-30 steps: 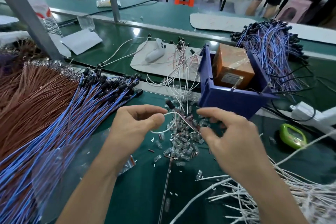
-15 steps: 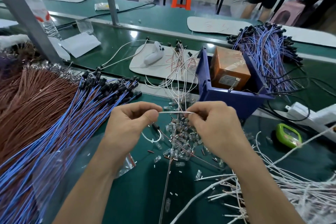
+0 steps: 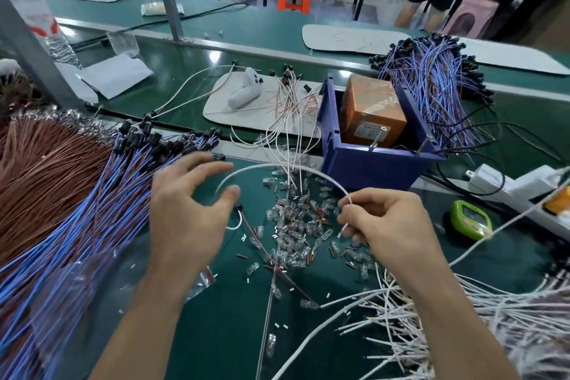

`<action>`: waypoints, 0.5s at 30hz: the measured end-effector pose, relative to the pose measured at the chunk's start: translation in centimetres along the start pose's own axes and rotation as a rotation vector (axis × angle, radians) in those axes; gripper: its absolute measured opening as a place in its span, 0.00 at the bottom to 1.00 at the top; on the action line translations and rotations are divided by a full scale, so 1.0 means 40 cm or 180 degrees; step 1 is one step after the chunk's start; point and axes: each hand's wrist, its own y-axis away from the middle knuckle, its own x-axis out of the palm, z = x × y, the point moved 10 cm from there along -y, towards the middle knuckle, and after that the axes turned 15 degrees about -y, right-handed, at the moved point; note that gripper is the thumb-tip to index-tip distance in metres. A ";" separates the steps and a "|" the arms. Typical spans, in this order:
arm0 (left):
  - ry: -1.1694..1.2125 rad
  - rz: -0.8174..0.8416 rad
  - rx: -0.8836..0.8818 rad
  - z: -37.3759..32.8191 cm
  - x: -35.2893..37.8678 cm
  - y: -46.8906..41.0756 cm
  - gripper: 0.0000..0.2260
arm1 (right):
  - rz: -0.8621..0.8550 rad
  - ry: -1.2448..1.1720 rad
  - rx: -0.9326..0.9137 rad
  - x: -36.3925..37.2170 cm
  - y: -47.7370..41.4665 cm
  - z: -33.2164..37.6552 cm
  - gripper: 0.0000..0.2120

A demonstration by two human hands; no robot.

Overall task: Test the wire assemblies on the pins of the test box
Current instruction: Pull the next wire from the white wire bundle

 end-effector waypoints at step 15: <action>-0.0170 -0.0402 0.1872 -0.230 0.024 0.145 0.12 | 0.0582 -0.2154 0.0668 0.132 0.033 -0.005 0.03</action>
